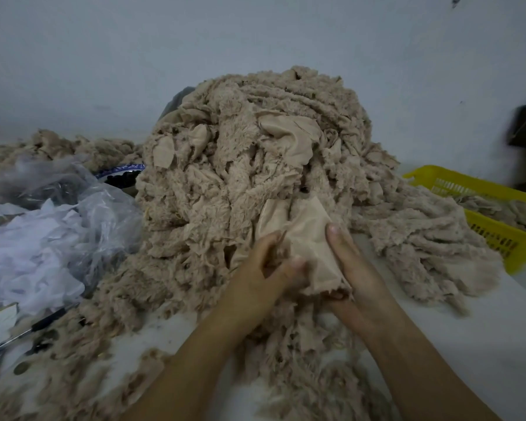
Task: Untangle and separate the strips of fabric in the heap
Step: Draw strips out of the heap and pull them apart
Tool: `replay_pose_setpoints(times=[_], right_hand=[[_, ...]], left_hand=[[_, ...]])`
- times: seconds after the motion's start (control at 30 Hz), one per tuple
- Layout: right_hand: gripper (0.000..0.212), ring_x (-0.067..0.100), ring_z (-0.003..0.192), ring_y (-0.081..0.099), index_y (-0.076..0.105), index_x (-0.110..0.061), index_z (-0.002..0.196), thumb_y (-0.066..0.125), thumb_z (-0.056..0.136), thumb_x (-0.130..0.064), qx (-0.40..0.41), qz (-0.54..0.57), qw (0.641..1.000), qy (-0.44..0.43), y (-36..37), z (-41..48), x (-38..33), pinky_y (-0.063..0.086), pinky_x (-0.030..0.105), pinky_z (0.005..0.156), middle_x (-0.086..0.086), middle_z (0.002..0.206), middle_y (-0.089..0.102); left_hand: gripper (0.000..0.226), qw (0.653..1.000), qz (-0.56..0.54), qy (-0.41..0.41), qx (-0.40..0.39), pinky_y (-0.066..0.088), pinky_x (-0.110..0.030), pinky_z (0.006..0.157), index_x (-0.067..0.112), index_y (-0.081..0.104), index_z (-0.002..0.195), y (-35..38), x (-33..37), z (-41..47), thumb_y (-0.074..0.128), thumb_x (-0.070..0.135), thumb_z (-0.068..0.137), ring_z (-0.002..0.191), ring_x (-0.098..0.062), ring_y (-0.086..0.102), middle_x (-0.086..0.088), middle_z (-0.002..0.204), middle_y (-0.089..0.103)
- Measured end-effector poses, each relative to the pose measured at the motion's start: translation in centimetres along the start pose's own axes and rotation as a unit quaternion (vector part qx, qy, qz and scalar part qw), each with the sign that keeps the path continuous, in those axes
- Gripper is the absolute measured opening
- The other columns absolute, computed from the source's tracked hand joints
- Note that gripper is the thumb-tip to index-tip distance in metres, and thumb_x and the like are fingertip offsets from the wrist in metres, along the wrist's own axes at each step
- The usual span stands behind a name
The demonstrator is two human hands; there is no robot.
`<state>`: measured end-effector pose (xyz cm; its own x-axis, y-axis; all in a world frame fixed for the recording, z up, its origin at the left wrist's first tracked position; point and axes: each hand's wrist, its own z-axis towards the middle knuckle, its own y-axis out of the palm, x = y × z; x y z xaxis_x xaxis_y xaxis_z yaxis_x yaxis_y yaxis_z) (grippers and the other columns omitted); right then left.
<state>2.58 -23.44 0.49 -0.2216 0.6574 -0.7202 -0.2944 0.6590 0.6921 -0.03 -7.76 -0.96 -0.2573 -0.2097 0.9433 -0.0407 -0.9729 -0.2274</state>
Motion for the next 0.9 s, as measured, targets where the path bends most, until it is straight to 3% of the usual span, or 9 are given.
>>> replay_pose_setpoints(times=[0.07, 0.17, 0.3, 0.47, 0.6, 0.67, 0.73, 0.8, 0.9], right_hand=[[0.036, 0.033, 0.113, 0.065, 0.072, -0.012, 0.115, 0.058, 0.09, -0.032, 0.009, 0.005, 1.0, 0.013, 0.2, -0.1, -0.1, 0.055, 0.048, 0.092, 0.02, 0.124, 0.066], [0.049, 0.028, 0.097, 0.072, 0.062, -0.01, 0.127, 0.06, 0.086, -0.037, 0.052, 0.023, 0.998, 0.009, -0.3, -0.1, -0.9, 0.061, 0.037, 0.069, 0.019, 0.114, 0.07], [0.056, 0.006, 0.031, 0.044, 0.054, -0.011, 0.135, 0.059, 0.088, -0.039, 0.083, 0.024, 0.996, -0.005, -1.2, -0.1, -1.2, 0.036, 0.016, 0.028, 0.0, 0.059, 0.064], [0.042, 0.005, 0.03, 0.039, 0.059, -0.008, 0.123, 0.059, 0.089, -0.033, 0.058, 0.029, 0.998, -0.029, -1.2, 0.3, -0.7, 0.029, 0.014, 0.025, 0.004, 0.066, 0.06], [0.036, 0.005, 0.031, 0.041, 0.057, -0.012, 0.117, 0.06, 0.088, -0.033, 0.063, 0.014, 0.997, -0.037, -1.4, 0.6, -0.1, 0.029, 0.014, 0.026, -0.001, 0.059, 0.056], [0.032, 0.006, 0.033, 0.046, 0.063, -0.01, 0.11, 0.058, 0.089, -0.033, 0.055, 0.033, 0.997, -0.038, -1.2, 0.7, 0.0, 0.034, 0.016, 0.028, 0.001, 0.06, 0.06], [0.037, 0.013, 0.049, 0.065, 0.077, -0.01, 0.092, 0.051, 0.095, -0.035, 0.039, 0.084, 0.994, -0.054, -1.4, 0.7, -0.6, 0.05, 0.022, 0.04, 0.005, 0.071, 0.071], [0.048, 0.018, 0.077, 0.075, 0.082, -0.013, 0.083, 0.045, 0.099, -0.039, 0.051, 0.119, 0.989, -0.068, -2.1, 0.6, -1.6, 0.059, 0.03, 0.059, 0.007, 0.088, 0.077], [0.051, 0.016, 0.074, 0.075, 0.081, -0.015, 0.08, 0.042, 0.102, -0.041, 0.049, 0.107, 0.991, -0.066, -2.4, 0.3, -2.2, 0.059, 0.028, 0.058, 0.006, 0.083, 0.077]], left_hand=[[0.012, 0.997, 0.078, 0.008, -0.007, 0.042, -0.006, 0.067, 0.052, 0.059, 0.084, 0.3, -0.5, 0.0, 0.064, 0.063, 0.082, 0.078, 0.015, 0.059, 0.034, 0.085, 0.064], [0.037, 0.995, 0.089, 0.029, 0.031, 0.031, -0.013, 0.051, 0.028, 0.05, 0.064, -0.3, -0.9, 0.1, 0.062, 0.049, 0.091, 0.051, 0.004, 0.042, 0.018, 0.056, 0.045], [0.043, 0.994, -0.083, -0.035, 0.061, 0.042, -0.017, 0.05, 0.016, 0.063, 0.07, -1.6, -0.2, 0.1, 0.064, 0.058, 0.08, 0.052, -0.009, 0.054, 0.003, 0.06, 0.059], [0.029, 0.96, -0.231, -0.093, 0.13, 0.06, -0.029, 0.069, 0.023, 0.077, 0.079, -2.1, 0.4, 0.4, 0.066, 0.049, 0.078, 0.081, -0.02, 0.073, -0.007, 0.09, 0.077], [0.035, 0.923, -0.29, -0.11, 0.228, 0.054, -0.037, 0.068, 0.021, 0.071, 0.066, -2.5, 0.1, 1.0, 0.06, 0.039, 0.095, 0.067, -0.02, 0.063, -0.006, 0.071, 0.068], [0.042, 0.91, -0.294, -0.108, 0.272, 0.05, -0.028, 0.056, 0.022, 0.066, 0.063, -2.6, -0.2, 1.1, 0.054, 0.036, 0.101, 0.054, -0.015, 0.055, -0.003, 0.06, 0.06], [0.043, 0.886, -0.299, -0.104, 0.338, 0.031, -0.019, 0.037, 0.022, 0.056, 0.065, -3.7, -0.6, 1.3, 0.046, 0.034, 0.105, 0.038, -0.008, 0.032, 0.005, 0.046, 0.041], [0.04, 0.869, -0.287, -0.099, 0.392, 0.02, -0.021, 0.036, 0.02, 0.051, 0.071, -5.1, -0.9, 1.4, 0.04, 0.034, 0.107, 0.038, -0.007, 0.023, 0.008, 0.043, 0.034], [0.034, 0.914, -0.154, -0.081, 0.366, 0.032, -0.025, 0.048, 0.021, 0.062, 0.086, -4.6, -0.7, 1.3, 0.043, 0.042, 0.104, 0.046, -0.008, 0.045, 0.006, 0.06, 0.058]])
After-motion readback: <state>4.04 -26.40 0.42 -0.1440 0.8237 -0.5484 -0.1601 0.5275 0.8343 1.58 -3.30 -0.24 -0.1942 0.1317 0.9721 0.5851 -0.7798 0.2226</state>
